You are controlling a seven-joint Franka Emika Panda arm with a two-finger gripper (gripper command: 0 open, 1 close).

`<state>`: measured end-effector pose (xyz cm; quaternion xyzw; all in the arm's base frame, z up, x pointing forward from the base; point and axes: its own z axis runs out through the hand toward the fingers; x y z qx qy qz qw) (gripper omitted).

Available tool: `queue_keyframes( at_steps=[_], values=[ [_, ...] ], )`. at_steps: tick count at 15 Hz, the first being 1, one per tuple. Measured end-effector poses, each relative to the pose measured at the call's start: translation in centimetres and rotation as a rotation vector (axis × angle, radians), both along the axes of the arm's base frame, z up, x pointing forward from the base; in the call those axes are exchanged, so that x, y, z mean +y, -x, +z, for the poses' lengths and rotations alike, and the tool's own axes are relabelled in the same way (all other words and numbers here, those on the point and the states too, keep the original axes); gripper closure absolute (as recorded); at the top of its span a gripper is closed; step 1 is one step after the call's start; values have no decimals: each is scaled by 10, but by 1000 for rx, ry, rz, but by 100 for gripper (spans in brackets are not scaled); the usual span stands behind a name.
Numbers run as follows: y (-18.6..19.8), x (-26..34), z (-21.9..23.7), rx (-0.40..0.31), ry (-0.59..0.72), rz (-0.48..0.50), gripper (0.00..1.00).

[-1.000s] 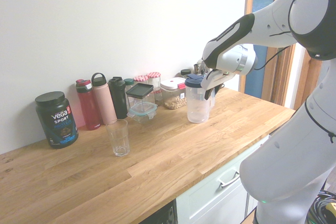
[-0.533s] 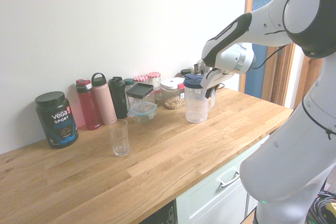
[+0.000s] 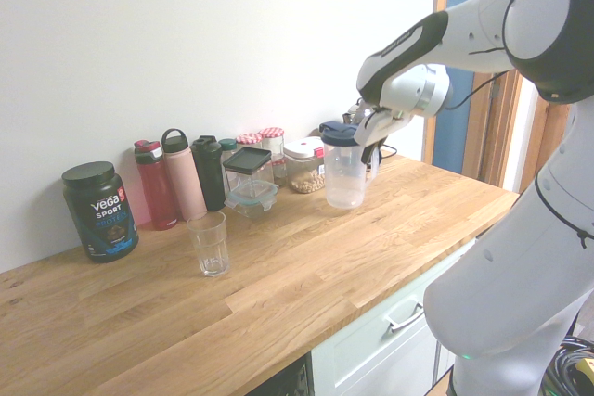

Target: Pour me some water

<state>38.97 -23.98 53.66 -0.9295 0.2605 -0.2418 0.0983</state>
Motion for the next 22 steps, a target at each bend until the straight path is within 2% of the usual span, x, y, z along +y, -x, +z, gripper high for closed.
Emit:
queue_keyframes(
  at_steps=[3,5,10,15,22],
  values=[
    [6,44,64,30,34,169,100],
    [1,88,76,71,70,280,100],
    [-28,196,58,196,226,534,100],
    [-60,278,37,292,436,743,100],
    [-97,317,26,469,748,967,100]
  ],
)
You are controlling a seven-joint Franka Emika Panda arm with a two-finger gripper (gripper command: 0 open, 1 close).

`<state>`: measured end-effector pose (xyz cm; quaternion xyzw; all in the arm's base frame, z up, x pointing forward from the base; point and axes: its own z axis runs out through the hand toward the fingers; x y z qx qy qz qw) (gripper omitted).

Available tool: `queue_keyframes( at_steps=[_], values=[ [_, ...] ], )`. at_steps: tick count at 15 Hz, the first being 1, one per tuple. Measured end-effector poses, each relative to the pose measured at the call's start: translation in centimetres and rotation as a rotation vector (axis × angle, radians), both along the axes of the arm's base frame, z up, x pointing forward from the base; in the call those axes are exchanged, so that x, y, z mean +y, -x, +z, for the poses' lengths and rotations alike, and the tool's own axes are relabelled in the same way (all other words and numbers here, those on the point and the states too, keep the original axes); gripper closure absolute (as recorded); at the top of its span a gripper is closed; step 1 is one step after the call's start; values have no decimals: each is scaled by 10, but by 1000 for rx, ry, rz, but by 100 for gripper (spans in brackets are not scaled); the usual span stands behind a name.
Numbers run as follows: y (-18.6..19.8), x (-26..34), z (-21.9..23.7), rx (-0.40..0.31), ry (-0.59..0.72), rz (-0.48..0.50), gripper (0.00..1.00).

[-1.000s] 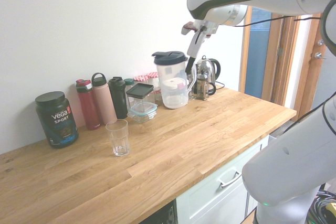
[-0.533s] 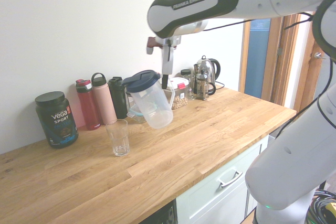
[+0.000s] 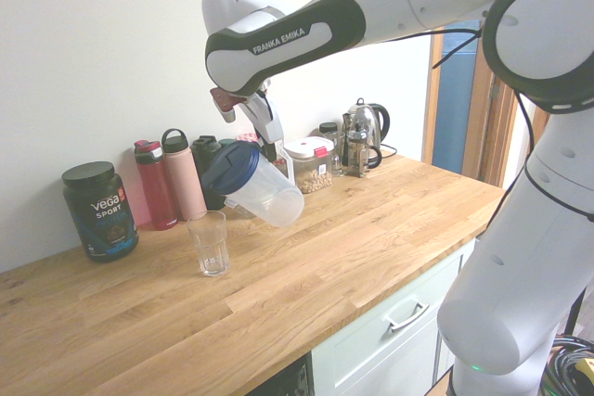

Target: Pour me some water

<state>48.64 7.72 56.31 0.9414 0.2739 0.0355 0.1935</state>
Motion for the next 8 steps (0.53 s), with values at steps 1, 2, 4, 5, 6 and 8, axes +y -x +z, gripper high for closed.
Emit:
queue_keyframes(
  at_steps=[1,2,4,5,6,8],
  values=[
    [-3,3,-6,14,43,34,100],
    [-5,7,-12,24,81,63,100],
    [-11,14,-24,35,127,99,100],
    [-13,19,-29,35,136,113,100],
    [-15,23,-32,39,140,122,100],
    [-16,27,-35,37,151,130,100]
  ],
)
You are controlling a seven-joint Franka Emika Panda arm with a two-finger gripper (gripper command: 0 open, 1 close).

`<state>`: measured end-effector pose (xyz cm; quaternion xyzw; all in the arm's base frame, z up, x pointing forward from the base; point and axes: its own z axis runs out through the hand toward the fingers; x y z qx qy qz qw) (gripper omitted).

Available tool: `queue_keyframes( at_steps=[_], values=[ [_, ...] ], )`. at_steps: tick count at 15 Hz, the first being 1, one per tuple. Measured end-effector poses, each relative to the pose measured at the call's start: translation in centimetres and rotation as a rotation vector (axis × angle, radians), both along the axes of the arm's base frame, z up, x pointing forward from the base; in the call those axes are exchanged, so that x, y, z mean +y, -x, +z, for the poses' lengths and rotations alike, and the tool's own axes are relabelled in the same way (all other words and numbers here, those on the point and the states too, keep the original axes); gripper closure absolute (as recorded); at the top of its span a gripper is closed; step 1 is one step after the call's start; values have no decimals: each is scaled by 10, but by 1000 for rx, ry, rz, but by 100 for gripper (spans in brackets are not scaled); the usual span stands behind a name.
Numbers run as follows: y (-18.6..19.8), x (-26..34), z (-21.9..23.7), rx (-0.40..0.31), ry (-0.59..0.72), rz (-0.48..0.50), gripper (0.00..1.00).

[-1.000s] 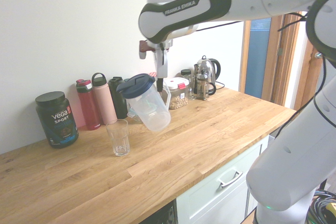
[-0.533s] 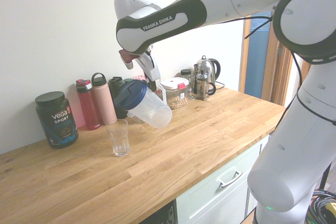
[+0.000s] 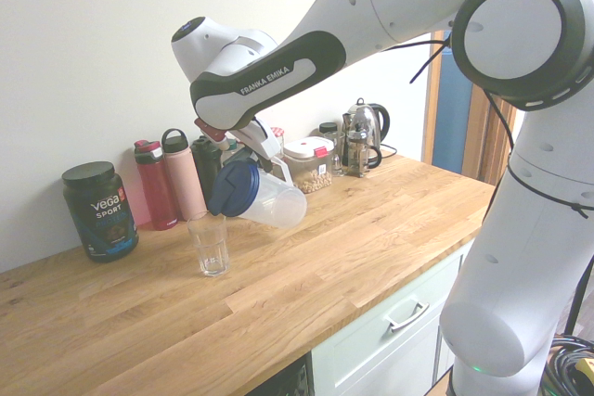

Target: Pour me some water

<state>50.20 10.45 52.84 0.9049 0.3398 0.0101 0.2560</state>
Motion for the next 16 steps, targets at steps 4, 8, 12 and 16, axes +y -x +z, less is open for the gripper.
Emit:
queue_keyframes(
  at_steps=[4,8,12,16],
  values=[
    [0,6,1,-36,3,-44,100],
    [5,15,7,-55,6,-113,100],
    [7,12,6,-31,21,-129,100],
    [8,8,22,-71,-84,-151,100]
  ],
)
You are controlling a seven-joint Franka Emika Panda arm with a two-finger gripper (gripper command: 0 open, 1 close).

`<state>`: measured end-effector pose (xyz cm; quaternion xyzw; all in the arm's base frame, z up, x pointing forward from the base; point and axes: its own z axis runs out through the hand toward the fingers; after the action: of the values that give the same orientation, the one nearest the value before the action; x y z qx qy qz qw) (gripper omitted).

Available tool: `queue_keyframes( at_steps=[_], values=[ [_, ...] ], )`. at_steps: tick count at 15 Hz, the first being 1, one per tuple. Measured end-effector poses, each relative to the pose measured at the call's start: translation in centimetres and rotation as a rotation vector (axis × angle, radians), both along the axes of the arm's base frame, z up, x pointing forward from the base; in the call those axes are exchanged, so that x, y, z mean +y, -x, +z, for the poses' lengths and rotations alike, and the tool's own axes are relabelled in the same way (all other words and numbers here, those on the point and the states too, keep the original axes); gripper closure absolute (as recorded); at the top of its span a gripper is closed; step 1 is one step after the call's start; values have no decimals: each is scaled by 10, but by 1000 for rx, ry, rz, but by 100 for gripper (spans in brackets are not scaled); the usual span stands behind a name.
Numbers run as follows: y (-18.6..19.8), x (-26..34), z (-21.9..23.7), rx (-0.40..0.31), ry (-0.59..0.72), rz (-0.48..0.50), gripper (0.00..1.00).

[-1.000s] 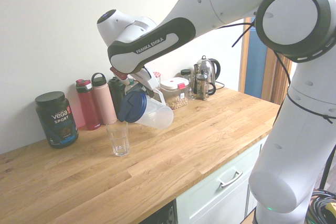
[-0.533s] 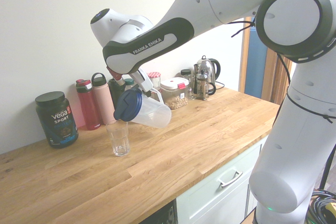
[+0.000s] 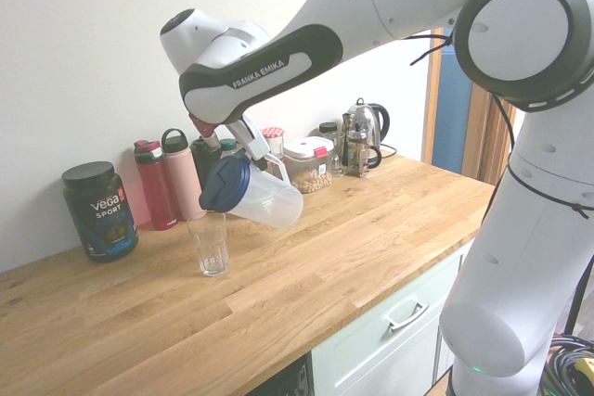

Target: Pour me some water

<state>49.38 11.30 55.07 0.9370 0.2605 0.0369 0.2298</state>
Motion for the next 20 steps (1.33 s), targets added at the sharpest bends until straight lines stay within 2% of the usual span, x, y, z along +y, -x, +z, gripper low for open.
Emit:
queue_keyframes(
  at_steps=[5,8,11,14,16,18,20],
  values=[
    [38,-74,76,-122,-280,-160,100],
    [55,-145,68,-163,-400,-311,100],
    [93,-207,53,-182,-489,-470,100],
    [124,-270,57,-247,-578,-616,100],
    [133,-303,60,-320,-634,-691,100],
    [133,-334,60,-422,-682,-753,100],
    [126,-361,44,-516,-717,-832,100]
  ],
)
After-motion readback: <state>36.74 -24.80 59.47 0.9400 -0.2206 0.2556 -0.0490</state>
